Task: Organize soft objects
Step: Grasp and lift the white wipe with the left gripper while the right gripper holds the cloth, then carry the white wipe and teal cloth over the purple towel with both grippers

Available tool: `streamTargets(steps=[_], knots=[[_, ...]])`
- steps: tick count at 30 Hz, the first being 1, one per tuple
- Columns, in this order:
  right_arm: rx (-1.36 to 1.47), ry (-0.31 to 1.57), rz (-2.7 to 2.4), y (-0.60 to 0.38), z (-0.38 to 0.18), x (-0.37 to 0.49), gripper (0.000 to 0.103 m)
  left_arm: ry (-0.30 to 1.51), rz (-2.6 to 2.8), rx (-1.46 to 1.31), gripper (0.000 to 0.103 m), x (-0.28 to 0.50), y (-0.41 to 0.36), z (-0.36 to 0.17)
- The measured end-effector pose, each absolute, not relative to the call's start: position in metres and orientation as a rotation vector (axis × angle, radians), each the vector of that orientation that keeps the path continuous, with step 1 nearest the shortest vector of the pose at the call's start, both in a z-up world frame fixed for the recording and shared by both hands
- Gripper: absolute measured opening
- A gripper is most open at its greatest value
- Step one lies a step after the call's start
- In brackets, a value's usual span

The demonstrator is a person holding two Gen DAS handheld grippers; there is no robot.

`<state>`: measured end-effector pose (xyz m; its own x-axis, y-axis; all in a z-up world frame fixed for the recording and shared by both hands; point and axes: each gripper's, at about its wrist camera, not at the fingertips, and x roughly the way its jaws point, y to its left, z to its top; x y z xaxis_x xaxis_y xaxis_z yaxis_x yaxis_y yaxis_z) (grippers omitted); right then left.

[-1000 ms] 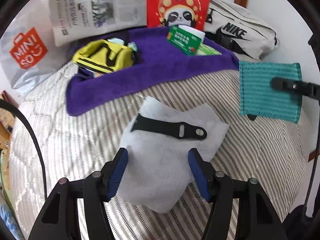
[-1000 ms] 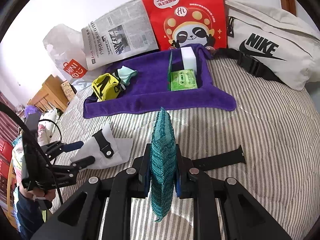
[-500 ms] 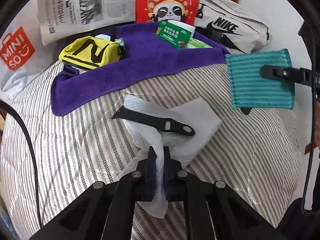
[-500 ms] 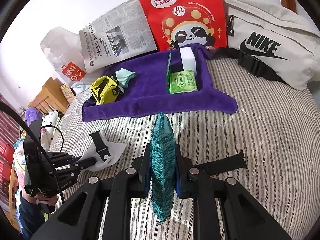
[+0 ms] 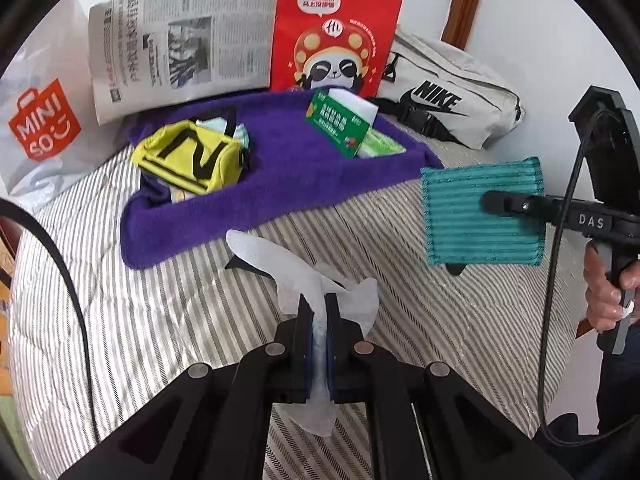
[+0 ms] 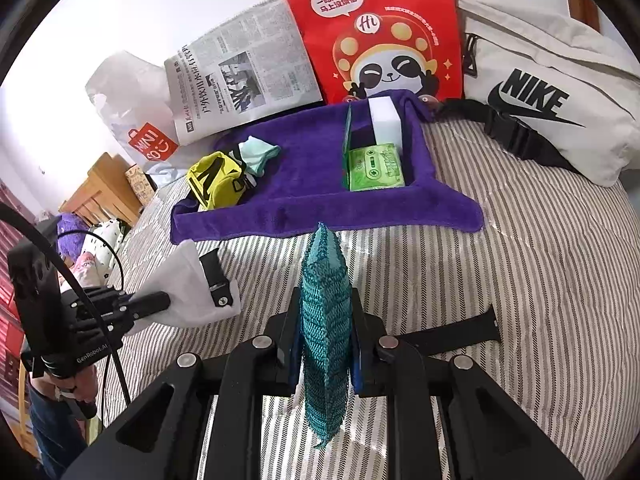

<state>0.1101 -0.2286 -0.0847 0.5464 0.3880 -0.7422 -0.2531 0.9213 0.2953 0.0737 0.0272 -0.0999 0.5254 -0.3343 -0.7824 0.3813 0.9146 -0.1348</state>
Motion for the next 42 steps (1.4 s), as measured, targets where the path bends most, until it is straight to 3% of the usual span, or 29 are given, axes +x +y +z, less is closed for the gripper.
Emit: streamTargets(steps=[25,42], knots=[[0.096,0.829,0.408,-0.209,-0.040,0.132,0.019,0.821,-0.416,0.043,0.006,0.100,0.037,-0.049],[0.082,0.772,0.391,-0.185,-0.027,0.195,0.019,0.798,-0.404,0.016,0.006,0.156,0.039,-0.040]])
